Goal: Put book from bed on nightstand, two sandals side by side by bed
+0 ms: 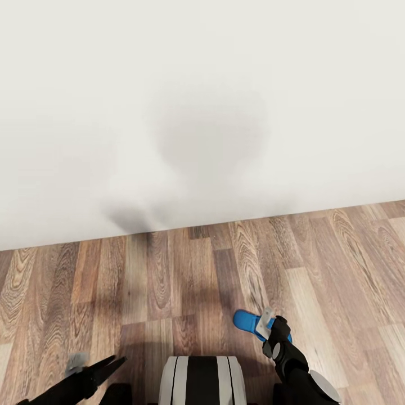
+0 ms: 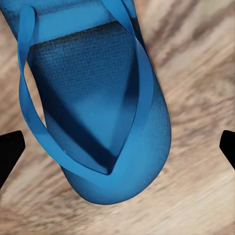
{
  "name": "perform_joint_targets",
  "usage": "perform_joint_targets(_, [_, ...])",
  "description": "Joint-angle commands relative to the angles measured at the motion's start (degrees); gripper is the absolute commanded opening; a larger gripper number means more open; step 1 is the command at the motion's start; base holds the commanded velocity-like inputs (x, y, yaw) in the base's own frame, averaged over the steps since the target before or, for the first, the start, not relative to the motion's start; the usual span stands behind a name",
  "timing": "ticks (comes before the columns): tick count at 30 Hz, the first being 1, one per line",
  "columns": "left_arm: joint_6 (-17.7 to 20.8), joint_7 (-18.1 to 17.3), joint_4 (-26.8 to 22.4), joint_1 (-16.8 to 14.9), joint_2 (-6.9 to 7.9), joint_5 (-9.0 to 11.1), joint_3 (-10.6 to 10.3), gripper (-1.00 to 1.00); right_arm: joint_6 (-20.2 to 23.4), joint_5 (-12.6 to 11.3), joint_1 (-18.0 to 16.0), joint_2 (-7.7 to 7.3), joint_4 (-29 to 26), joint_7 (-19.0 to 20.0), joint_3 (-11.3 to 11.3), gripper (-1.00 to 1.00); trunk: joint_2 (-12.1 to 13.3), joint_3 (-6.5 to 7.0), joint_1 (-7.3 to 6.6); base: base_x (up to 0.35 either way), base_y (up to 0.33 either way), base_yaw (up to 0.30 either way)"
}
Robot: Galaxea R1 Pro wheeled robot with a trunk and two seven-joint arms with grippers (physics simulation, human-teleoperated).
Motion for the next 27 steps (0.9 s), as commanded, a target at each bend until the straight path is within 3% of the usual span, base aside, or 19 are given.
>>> perform_joint_targets(1, [1.18, -1.68, -0.06, -0.02, 0.20, 0.20, 0.52, 1.00, 0.33, 0.61, -0.01, -0.05, -0.10, 0.46, 0.17, 1.00, -0.01, -0.03, -0.01, 0.000, 0.000, 0.000])
perform_joint_targets(9, [2.30, -4.10, -1.63, -0.02, 0.45, 0.21, 1.23, 1.00, 0.33, 0.68, -0.01, -0.05, -0.08, 0.45, 0.17, 1.00, -0.01, -0.03, -0.01, 0.000, 0.000, 0.000])
perform_joint_targets(15, [2.96, -4.16, -7.70, -0.15, 0.14, 0.35, 1.04, 1.00, 0.33, 0.62, -0.01, -0.05, -0.07, 0.45, 0.17, 1.00, -0.01, -0.03, -0.01, 0.000, 0.000, 0.000])
perform_joint_targets(18, [5.87, -4.10, -10.83, -0.37, 0.11, 0.37, 1.02, 1.00, 0.33, 0.61, -0.01, -0.05, -0.04, 0.43, 0.17, 1.00, -0.01, -0.03, -0.01, 0.000, 0.000, 0.000])
perform_joint_targets(27, [7.17, -4.00, -12.10, -0.48, -0.13, 0.32, 1.00, 1.00, 0.33, 0.61, -0.01, -0.05, 0.00, 0.40, 0.17, 1.00, -0.01, -0.03, -0.01, 0.000, 0.000, 0.000])
